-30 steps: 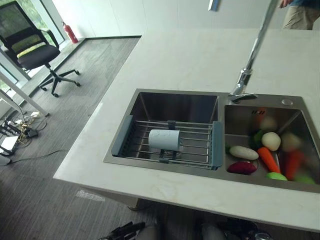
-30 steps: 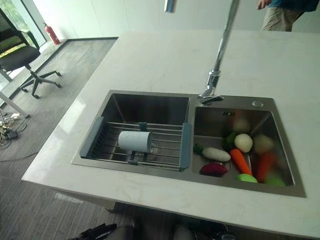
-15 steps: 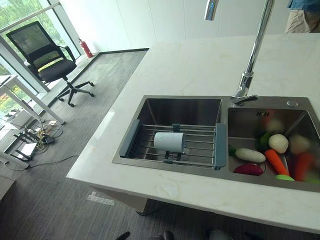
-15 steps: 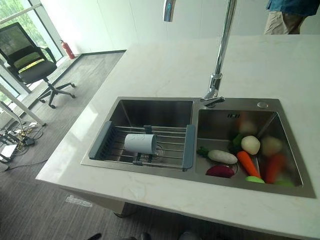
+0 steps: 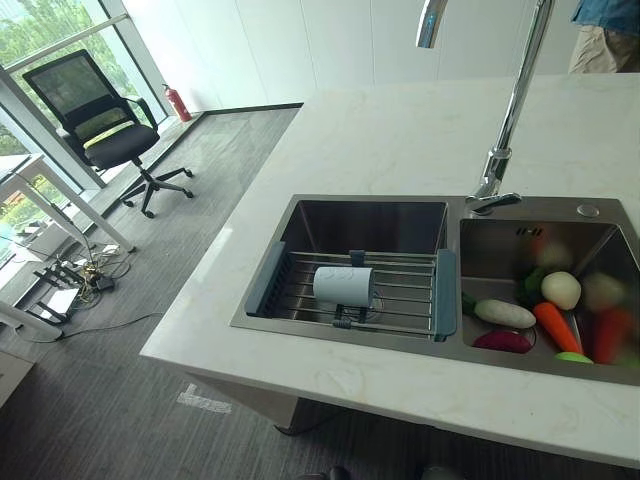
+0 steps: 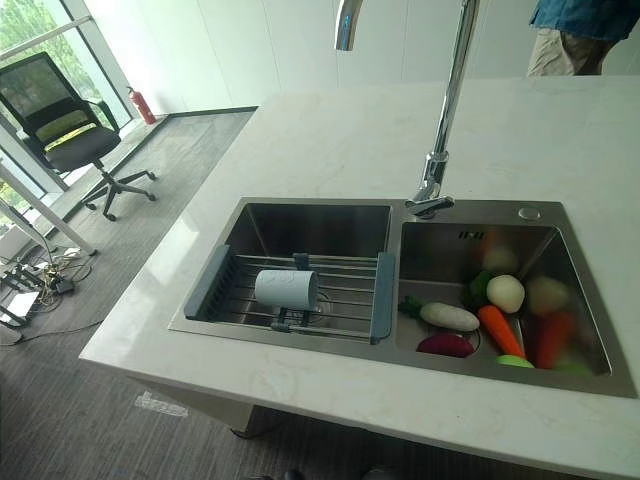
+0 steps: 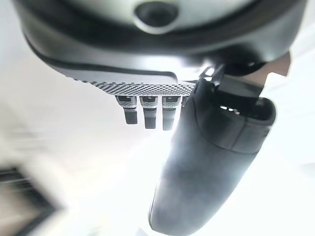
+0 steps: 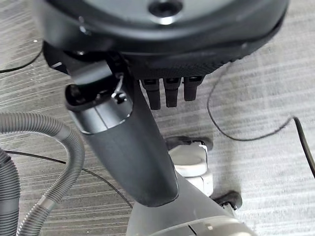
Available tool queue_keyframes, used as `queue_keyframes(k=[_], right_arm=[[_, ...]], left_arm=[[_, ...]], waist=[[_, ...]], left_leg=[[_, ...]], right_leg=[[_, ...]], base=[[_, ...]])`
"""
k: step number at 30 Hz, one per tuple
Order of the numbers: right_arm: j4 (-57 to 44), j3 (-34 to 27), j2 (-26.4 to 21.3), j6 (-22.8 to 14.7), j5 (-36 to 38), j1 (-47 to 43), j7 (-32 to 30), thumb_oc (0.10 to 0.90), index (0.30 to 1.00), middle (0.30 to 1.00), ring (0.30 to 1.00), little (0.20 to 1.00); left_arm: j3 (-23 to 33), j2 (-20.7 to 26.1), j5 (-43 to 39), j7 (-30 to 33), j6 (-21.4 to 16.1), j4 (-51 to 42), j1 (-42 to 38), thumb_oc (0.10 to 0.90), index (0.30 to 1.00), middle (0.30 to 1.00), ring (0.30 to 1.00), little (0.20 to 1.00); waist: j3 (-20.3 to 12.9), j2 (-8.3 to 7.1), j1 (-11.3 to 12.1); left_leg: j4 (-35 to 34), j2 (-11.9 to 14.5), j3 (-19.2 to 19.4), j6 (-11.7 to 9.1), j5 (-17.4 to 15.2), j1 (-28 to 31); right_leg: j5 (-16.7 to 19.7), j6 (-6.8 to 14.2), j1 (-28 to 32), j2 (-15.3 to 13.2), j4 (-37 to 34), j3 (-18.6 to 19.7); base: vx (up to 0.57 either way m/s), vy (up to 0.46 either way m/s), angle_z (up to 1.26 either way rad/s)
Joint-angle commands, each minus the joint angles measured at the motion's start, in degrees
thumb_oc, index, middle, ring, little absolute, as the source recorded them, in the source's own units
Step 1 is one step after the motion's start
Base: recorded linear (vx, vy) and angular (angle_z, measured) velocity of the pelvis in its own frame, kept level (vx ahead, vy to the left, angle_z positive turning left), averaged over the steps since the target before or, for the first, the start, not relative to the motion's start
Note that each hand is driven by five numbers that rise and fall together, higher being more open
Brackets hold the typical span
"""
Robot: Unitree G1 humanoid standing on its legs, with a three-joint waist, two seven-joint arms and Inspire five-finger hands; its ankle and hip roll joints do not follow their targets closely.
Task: Place the dishes in the dishwasher.
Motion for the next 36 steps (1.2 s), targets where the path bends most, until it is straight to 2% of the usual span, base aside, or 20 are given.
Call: queue_keyframes(k=[1,4,6,7,8,9,10,11,15,18,21,25,30,36], right_arm=[[-0.7,-0.2,1.7,-2.1,3.4,-3.0,0.0,0.800,0.900,0.900,0.900,0.900],[-1.2,-0.2,2.3,-1.7,3.6,-2.9,0.0,0.800,0.900,0.900,0.900,0.900],[-1.5,-0.2,2.7,-0.8,3.7,-2.8,-0.3,0.800,0.900,0.900,0.900,0.900],[-1.7,-0.7,3.2,0.2,3.8,-2.5,-0.6,0.800,0.900,0.900,0.900,0.900],[-1.6,-1.0,3.4,0.4,4.0,-2.3,-0.7,0.800,0.900,0.900,0.900,0.900],[-1.2,-1.8,3.6,0.6,6.1,-1.8,-1.4,0.800,0.900,0.900,0.900,0.900],[-1.2,-2.0,3.6,0.6,6.4,-1.7,-1.5,0.800,0.900,0.900,0.900,0.900],[-0.3,-3.2,3.3,0.4,7.1,-1.1,-1.2,0.800,0.900,0.900,0.900,0.900],[0.3,-5.9,3.0,-1.2,6.5,0.3,-0.3,0.800,0.900,0.900,0.900,0.900],[0.3,-7.6,2.7,-1.3,10.1,1.0,-0.5,0.800,0.900,0.900,0.900,0.900],[0.2,-8.9,2.5,-1.9,10.4,1.7,-0.3,0.800,0.900,0.900,0.900,0.900],[0.1,-9.6,2.3,-1.5,11.5,2.0,-1.0,0.800,0.900,0.900,0.900,0.900],[1.3,-11.3,1.3,-1.3,11.6,2.6,-1.1,0.800,0.900,0.900,0.900,0.900],[1.5,-11.7,0.1,-1.2,11.1,2.4,-0.5,0.800,0.900,0.900,0.900,0.900]], left_arm=[[3.8,5.8,6.9,3.1,-5.4,-6.8,-5.1,0.800,0.900,0.900,0.900,0.900],[2.4,6.6,6.5,1.3,-5.2,-16.1,-7.7,0.800,0.900,0.900,0.900,0.900],[-0.2,5.8,6.3,-1.5,-7.7,-21.9,-10.4,0.800,0.900,0.900,0.900,0.900],[-3.7,3.9,1.1,-10.7,-10.7,-26.4,-13.0,0.800,0.900,0.900,0.900,0.900],[-5.5,3.0,-1.6,-14.8,-9.8,-28.0,-14.2,0.800,0.900,0.900,0.900,0.900],[-9.5,0.8,-5.4,-21.8,-7.3,-30.4,-16.5,0.800,0.900,0.900,0.900,0.900],[-9.9,0.6,-5.4,-22.0,-6.9,-30.6,-16.9,0.800,0.900,0.900,0.900,0.900],[-14.5,-1.3,-2.8,-25.8,-5.1,-30.8,-19.5,0.800,0.900,0.900,0.900,0.900],[-22.0,-4.2,-1.2,-33.1,-3.2,-29.9,-25.6,0.800,0.900,0.900,0.900,0.900],[-26.5,-4.6,1.6,-37.0,0.8,-28.1,-29.5,0.800,0.900,0.900,0.900,0.900],[-30.8,-3.4,1.8,-42.8,2.5,-24.0,-33.2,0.800,0.900,0.900,0.900,0.900],[-33.2,-2.0,1.5,-50.6,4.8,-20.7,-34.8,0.800,0.900,0.900,0.900,0.900],[-38.1,0.3,4.6,-62.9,4.4,-15.6,-35.9,0.800,0.900,0.900,0.900,0.900],[-41.7,2.6,-1.0,-73.3,9.7,-15.9,-38.4,0.800,0.900,0.900,0.900,0.900]], waist=[[-1.2,-1.16,-0.5],[-1.9,-1.56,-1.3],[-2.2,-1.87,-2.2],[-2.4,-2.08,-3.2],[-2.5,-2.10,-3.5],[-2.5,-2.18,-4.7],[-2.5,-2.21,-4.6],[-2.4,-2.24,-6.2],[-2.4,-2.30,-8.4],[-2.5,-2.16,-10.0],[-2.6,-1.87,-11.0],[-2.6,-1.38,-11.3],[-2.3,-0.23,-11.8],[-1.9,0.78,-11.7]], left_leg=[[5.4,0.5,-3.6,-0.7,-8.2,-2.1],[5.4,0.5,-3.2,-0.6,-8.8,-1.8],[5.4,0.7,-2.5,-0.5,-9.2,-1.4],[5.4,0.8,-1.9,-0.4,-9.0,-1.3],[5.4,0.9,-1.5,-0.3,-9.1,-1.2],[5.4,1.1,-0.8,-0.3,-9.6,-0.6],[5.4,1.1,-0.7,-0.3,-9.2,-0.9],[5.4,1.4,0.3,-0.1,-9.8,-0.1],[5.4,1.9,2.1,0.0,-10.0,0.7],[5.4,2.2,3.2,0.1,-10.0,1.0],[5.4,2.4,4.2,0.0,-10.1,1.3],[5.4,2.4,4.6,0.1,-9.9,1.3],[5.4,2.1,4.8,0.1,-9.8,1.3],[5.4,1.5,4.3,0.2,-9.6,1.0]], right_leg=[[0.8,8.1,9.0,-1.5,-8.6,0.9],[0.8,8.3,8.8,-1.3,-8.6,1.5],[0.9,8.4,8.5,-1.0,-8.6,2.5],[1.6,8.5,8.0,-0.7,-8.6,3.6],[1.8,8.6,7.8,-0.6,-8.6,4.0],[1.8,8.9,7.8,-0.4,-8.6,4.9],[2.2,8.8,7.4,-0.3,-8.6,5.1],[2.3,9.2,7.4,-0.1,-8.6,6.1],[3.4,9.8,6.7,0.2,-8.6,7.9],[4.0,10.1,6.1,0.6,-8.6,9.3],[4.4,10.4,5.6,0.9,-8.6,10.2],[4.7,10.5,5.2,1.0,-8.6,10.7],[5.0,10.8,4.8,1.0,-8.6,11.1],[5.1,10.9,4.5,0.9,-8.6,11.5]], base=[[0.01,-0.043,-0.05],[0.02,-0.038,-0.21],[0.02,-0.037,-0.42],[0.02,-0.025,-0.52],[0.02,-0.028,-0.57],[0.01,-0.017,-0.44],[0.04,-0.027,-0.25],[0.02,-0.024,-0.35],[0.02,-0.023,-0.36],[0.01,-0.020,-0.34],[0.02,-0.020,-0.26],[0.01,-0.006,-0.17],[0.01,0.009,0.00],[0.02,0.020,0.00]])
